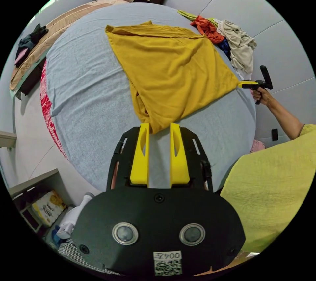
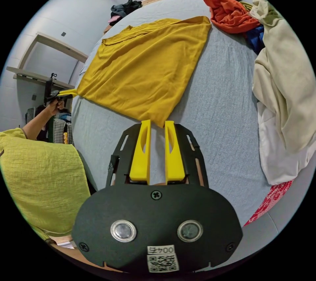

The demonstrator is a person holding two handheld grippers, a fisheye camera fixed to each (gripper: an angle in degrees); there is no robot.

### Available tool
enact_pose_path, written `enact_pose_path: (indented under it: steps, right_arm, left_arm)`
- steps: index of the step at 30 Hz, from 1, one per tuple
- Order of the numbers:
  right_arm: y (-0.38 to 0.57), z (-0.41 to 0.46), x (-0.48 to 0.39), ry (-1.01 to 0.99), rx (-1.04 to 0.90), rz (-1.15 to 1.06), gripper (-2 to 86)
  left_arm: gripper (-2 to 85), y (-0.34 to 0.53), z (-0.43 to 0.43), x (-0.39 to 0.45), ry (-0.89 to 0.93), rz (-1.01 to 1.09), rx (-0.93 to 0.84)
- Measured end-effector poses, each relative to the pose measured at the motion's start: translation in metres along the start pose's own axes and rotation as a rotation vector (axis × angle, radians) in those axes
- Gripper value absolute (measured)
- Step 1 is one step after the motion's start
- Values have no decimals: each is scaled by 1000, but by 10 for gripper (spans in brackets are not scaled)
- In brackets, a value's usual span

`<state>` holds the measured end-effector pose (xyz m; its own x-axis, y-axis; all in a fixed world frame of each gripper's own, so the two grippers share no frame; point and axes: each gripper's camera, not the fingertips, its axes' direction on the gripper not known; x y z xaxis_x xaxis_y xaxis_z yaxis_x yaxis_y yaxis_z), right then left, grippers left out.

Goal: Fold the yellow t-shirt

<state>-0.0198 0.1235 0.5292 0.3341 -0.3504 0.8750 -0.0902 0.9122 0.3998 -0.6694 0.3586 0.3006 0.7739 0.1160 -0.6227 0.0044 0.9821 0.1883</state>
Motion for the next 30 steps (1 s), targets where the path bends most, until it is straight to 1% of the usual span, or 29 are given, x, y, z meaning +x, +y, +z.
enact_pose_path:
  steps: [3,6,11,15,19,23,30]
  right_arm:
    - [5,-6,-8,10,8,-28,36]
    - [10,-16,-14,19,-8,-46,25]
    - [28,-43,-9,-46,14,-20,10]
    - [41,-51,-17,-73,3,-25,7]
    - [62,-43,-42,-56,-53,-56,7]
    - [101,-32,-68,-63,-69,-50,7]
    - [166,4,-98,-79,-56,24,6]
  left_arm:
    - [37,-3,-5,-10,8,-13,-9]
    - [23,-1,-17,-26,46,-39,-4]
    - [14,9,-41,-54,121,-94,49]
    - [11,14,-52,-61,142,-94,36]
    - [11,23,-55,-59,140,-81,13]
    - [10,42,-60,-48,125,-79,-3]
    - [10,81,-50,-24,83,-118,-21]
